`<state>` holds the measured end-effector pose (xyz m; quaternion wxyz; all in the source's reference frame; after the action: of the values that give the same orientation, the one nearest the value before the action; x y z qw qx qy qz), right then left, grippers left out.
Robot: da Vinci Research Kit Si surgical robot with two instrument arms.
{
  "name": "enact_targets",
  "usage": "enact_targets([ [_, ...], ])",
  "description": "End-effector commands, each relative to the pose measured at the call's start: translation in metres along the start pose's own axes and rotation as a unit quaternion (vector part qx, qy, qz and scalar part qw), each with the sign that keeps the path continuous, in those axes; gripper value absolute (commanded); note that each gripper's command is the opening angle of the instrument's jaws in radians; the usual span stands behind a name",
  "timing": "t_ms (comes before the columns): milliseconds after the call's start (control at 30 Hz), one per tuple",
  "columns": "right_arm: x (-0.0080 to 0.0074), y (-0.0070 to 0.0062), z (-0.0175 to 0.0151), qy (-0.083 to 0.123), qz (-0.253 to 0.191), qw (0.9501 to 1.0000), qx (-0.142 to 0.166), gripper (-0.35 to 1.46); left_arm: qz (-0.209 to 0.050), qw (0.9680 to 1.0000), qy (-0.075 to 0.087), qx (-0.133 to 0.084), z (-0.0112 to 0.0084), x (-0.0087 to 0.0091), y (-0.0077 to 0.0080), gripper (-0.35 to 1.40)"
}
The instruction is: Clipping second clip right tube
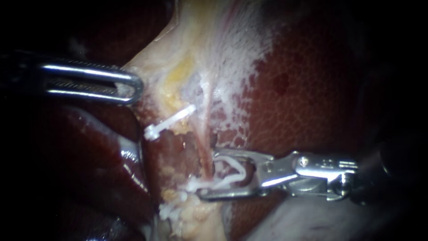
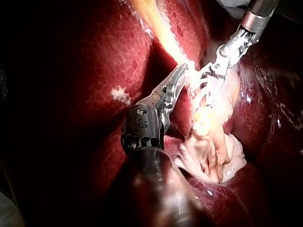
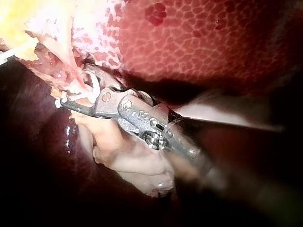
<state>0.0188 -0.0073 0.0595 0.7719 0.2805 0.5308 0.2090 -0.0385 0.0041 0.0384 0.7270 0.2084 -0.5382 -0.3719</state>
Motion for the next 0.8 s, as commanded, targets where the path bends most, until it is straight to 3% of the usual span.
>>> enact_targets([
  [33, 0.0001, -0.0002, 0.0002, -0.001, 0.003, 1.0, 0.004, 0.58, 0.0, 1.0, 0.0, 0.0, 0.0, 0.0, 0.0, -0.35],
  [333, 0.0005, -0.001, 0.0008, -0.008, 0.007, 0.9995, 0.029, 0.51, 0.0, 1.0, 0.0, -0.001, 0.0001, 0.0001, 0.0, -0.35],
  [800, -0.0002, -0.0007, 0.0006, -0.009, 0.008, 0.9995, 0.03, 0.43, 0.001, 1.0, 0.0, -0.001, 0.0002, 0.0003, 0.0001, -0.35],
])
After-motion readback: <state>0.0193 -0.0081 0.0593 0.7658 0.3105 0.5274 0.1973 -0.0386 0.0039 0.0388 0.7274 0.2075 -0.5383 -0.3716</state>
